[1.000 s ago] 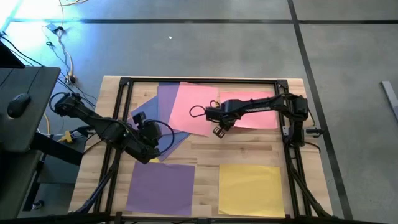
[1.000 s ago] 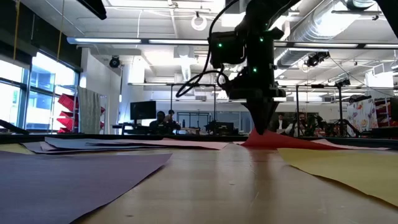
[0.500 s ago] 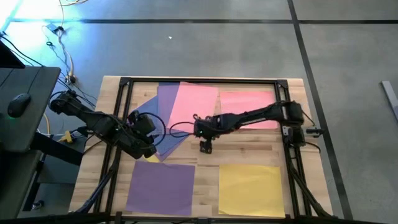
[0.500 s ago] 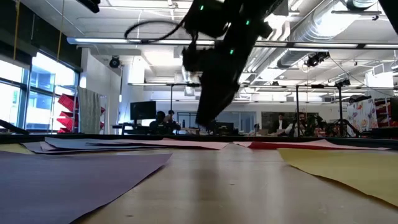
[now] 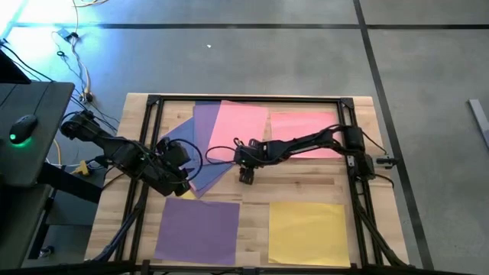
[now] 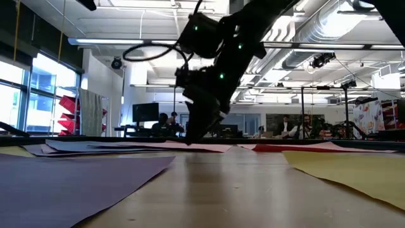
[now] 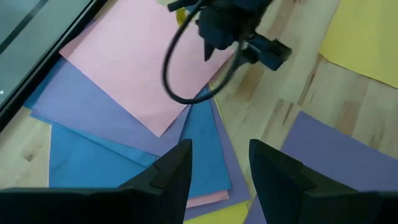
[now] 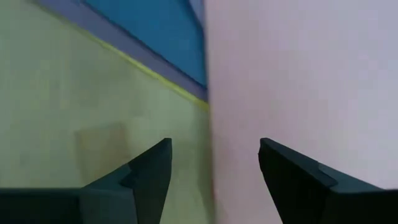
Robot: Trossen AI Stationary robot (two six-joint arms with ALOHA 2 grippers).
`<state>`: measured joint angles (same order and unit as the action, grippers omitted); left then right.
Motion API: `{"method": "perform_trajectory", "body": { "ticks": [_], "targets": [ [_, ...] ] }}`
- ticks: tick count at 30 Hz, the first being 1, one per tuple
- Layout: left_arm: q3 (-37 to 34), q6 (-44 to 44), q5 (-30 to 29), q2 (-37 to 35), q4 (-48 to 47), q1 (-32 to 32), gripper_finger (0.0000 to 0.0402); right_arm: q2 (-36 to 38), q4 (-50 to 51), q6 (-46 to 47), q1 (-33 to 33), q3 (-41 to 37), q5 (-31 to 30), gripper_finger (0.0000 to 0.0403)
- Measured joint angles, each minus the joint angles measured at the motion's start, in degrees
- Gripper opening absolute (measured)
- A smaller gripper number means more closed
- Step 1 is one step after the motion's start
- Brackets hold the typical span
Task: Organize paper
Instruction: Stack the pink paper on the pink paper at the top right corner of the table
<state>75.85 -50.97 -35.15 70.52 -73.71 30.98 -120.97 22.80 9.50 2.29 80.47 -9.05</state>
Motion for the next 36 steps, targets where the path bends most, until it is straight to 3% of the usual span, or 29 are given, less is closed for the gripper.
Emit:
{"method": "perform_trajectory", "body": {
  "ticks": [6,14,20,25,36],
  "targets": [
    [0.0,-0.4,0.0,0.0,0.1,0.0,0.0135,-2.7,1.5,2.8,1.5,0.4,1.8,0.0201],
    [0.0,-0.9,-0.5,0.0,0.1,0.0,0.0135,-3.0,3.7,6.0,-1.1,0.4,2.0,0.0015],
    [0.0,0.1,-2.0,-0.1,0.0,-0.1,0.0135,3.4,12.6,14.4,-1.6,-0.4,3.7,0.0001],
    [0.0,0.1,-4.8,-0.1,0.0,-0.1,0.0135,13.2,17.3,19.2,-1.2,-0.1,5.1,0.0000],
    [0.0,0.1,-9.6,-0.1,-0.4,-1.1,0.0135,26.8,13.8,26.3,1.2,0.0,5.0,0.0000]
  ]
}}
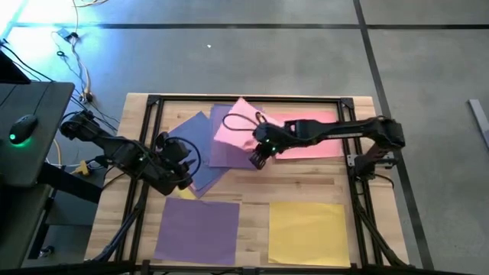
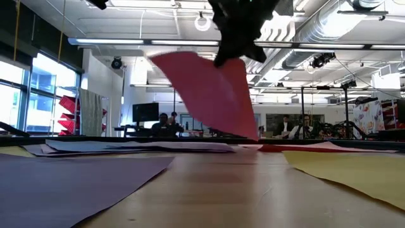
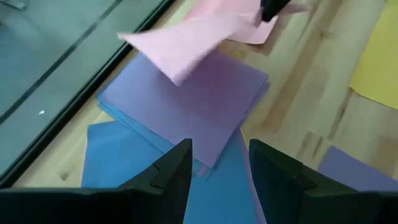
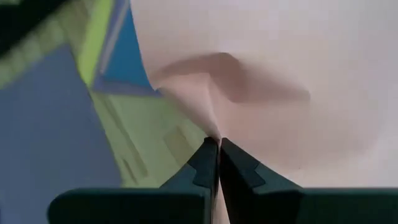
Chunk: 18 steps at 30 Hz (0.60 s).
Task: Organize paper
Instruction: Stack the pink paper on the pink paper at the top right corner of the table
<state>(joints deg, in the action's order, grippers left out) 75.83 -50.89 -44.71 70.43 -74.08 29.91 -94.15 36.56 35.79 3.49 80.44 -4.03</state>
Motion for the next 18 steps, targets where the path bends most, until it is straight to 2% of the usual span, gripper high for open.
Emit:
{"method": "perform_trajectory", "body": {
  "ticks": [6,10,15,18],
  "targets": [
    [0.0,0.0,-0.1,0.0,-0.1,-0.5,0.0135,9.6,-2.3,7.1,3.1,0.0,-3.1,0.0000],
    [0.0,0.0,-0.9,0.0,-0.1,-0.5,0.0135,20.1,-5.5,9.5,6.3,-3.0,-5.1,0.0000],
    [0.0,0.0,-1.1,0.0,0.3,-0.5,0.0135,37.1,-5.2,20.8,9.6,-18.0,-7.7,0.0000],
    [0.0,-0.9,-1.4,0.0,0.5,-0.5,0.0135,45.7,-12.7,29.6,9.7,-28.6,-5.9,0.0000]
  ]
}}
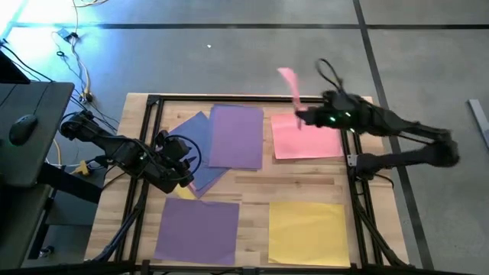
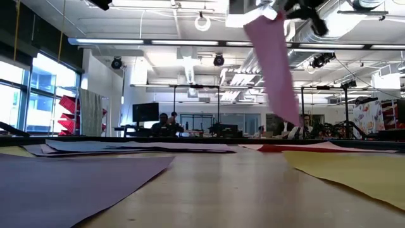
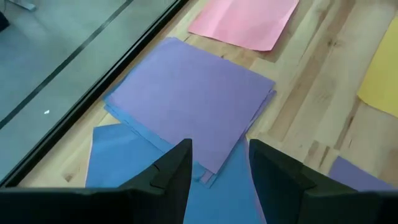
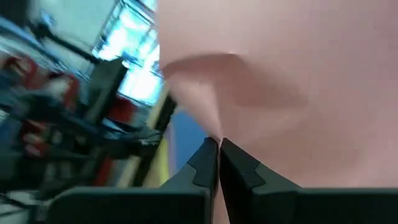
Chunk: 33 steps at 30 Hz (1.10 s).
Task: Organize paper
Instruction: Stack the pink paper on the pink paper at the top right corner of the table
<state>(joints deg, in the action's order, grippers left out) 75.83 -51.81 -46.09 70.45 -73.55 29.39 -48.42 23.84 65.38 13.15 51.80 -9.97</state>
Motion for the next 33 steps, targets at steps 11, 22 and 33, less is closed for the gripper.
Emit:
{"method": "perform_trajectory", "body": {
  "ticks": [11,22,33],
  "targets": [
    [0.0,-0.5,-0.8,0.0,4.9,-2.6,0.0135,1.7,-46.6,8.4,2.3,-22.5,4.6,0.0000],
    [0.0,4.6,-0.8,0.0,12.3,-12.3,0.0135,-5.8,-64.8,13.9,15.0,-30.4,21.0,0.0000],
    [0.0,5.4,1.0,0.0,15.3,-17.1,0.0135,-3.5,-57.1,13.1,24.5,-39.2,34.1,0.0000]
  ]
}}
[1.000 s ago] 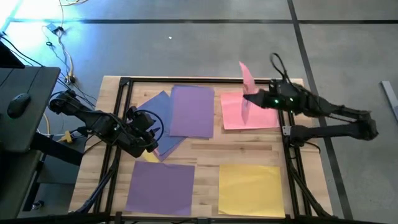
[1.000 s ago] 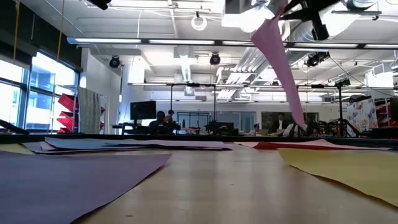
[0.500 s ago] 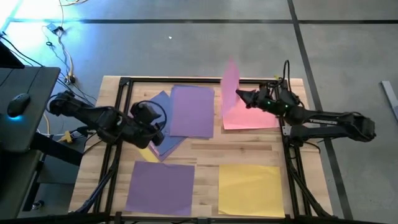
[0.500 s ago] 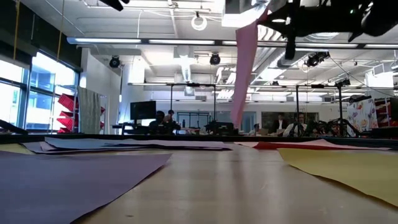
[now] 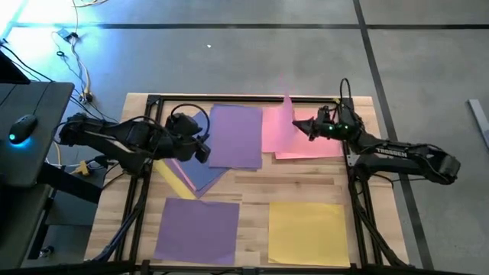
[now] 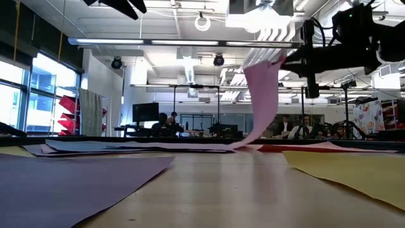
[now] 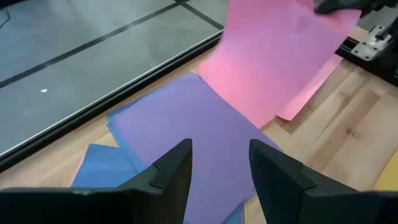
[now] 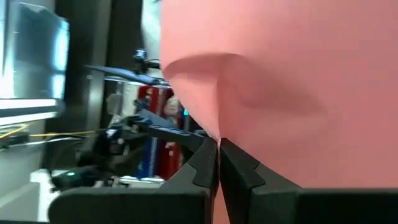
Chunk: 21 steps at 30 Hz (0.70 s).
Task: Organize paper
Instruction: Stack the pink paper on the pink paper at the top right corner of the table
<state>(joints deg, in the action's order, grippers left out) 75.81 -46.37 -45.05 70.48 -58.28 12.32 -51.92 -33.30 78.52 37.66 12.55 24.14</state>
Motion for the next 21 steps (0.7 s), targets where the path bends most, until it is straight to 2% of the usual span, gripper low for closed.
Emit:
{"method": "perform_trajectory", "body": {
  "ticks": [5,13,17,21],
  "targets": [
    [0.0,0.0,2.2,0.0,0.1,-0.4,0.0135,1.2,8.6,-3.8,3.2,0.1,4.4,0.0000],
    [0.0,0.0,3.0,0.0,0.1,-0.4,0.0135,6.9,22.1,-6.6,9.7,0.4,6.4,0.0000],
    [0.0,0.0,3.0,0.0,0.0,-0.3,0.0135,9.4,43.8,-15.3,11.9,6.4,5.8,0.0000],
    [0.0,0.1,3.0,0.0,-0.1,-0.4,0.0135,9.0,66.8,-28.4,13.3,16.1,-0.7,0.0000]
  ]
}}
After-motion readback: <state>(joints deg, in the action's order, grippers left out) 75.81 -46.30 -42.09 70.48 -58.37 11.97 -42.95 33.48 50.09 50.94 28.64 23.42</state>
